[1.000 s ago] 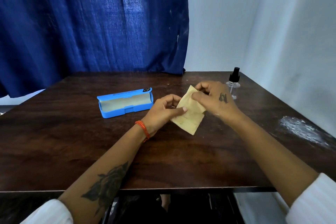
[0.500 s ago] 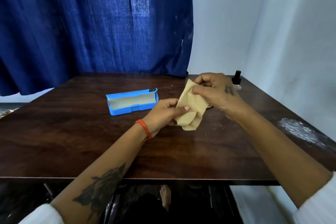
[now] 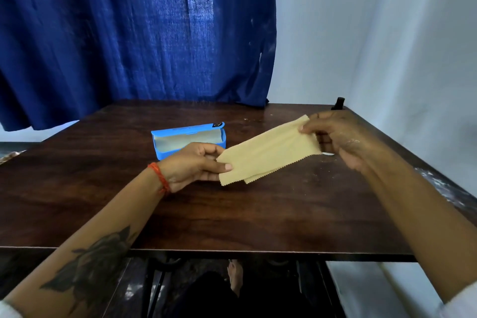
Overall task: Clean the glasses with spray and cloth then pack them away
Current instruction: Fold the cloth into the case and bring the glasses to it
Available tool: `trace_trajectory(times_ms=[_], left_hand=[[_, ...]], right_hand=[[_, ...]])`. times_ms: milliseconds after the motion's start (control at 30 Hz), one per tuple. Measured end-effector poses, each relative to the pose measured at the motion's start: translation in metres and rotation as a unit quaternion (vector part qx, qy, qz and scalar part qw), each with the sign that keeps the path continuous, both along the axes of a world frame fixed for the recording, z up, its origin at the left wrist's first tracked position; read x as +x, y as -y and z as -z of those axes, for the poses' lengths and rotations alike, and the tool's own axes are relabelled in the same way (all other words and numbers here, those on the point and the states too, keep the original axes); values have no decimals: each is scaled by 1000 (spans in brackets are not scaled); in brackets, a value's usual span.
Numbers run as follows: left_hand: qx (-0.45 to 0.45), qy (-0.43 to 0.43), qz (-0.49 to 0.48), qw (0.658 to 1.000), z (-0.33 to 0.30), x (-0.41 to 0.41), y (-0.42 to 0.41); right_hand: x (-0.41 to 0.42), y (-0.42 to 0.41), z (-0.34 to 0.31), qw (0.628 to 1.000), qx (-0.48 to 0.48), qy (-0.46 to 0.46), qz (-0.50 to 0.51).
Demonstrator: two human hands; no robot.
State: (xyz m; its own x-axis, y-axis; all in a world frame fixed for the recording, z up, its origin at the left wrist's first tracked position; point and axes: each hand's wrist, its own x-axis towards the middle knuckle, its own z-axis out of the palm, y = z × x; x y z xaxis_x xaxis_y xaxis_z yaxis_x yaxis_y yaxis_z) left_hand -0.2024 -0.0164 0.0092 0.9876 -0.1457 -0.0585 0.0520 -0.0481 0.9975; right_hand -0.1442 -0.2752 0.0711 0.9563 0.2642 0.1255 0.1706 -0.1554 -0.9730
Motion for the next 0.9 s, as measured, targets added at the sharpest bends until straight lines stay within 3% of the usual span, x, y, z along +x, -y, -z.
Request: trace_trajectory(times_ms=[100,233,300,400,533,667,800,900], left_hand=[[35,-24,-33,999,-3,1,-5],[87,-23,-117,989,3,4,5],[136,35,-150,979,9,5,11],[255,154,-196,934,16,3,14],[353,249,-155,889,19,-6,11],[365,232,-101,896,19,-12,8],[348,250,-155,890,22,-6,14],[381,241,-105,887,23,3,26]], right_hand=[[9,3,19,996,-60,-71,-10],[18,-3,56,990,-123,-70,7],[22,-4,66,991,-128,-24,23],[25,1,66,987,-133,79,39],[17,19,65,956,-221,194,-4],[10,29,71,932,-286,218,-39],[14,31,72,934,-267,236,22],[17,26,74,937,-259,235,11]])
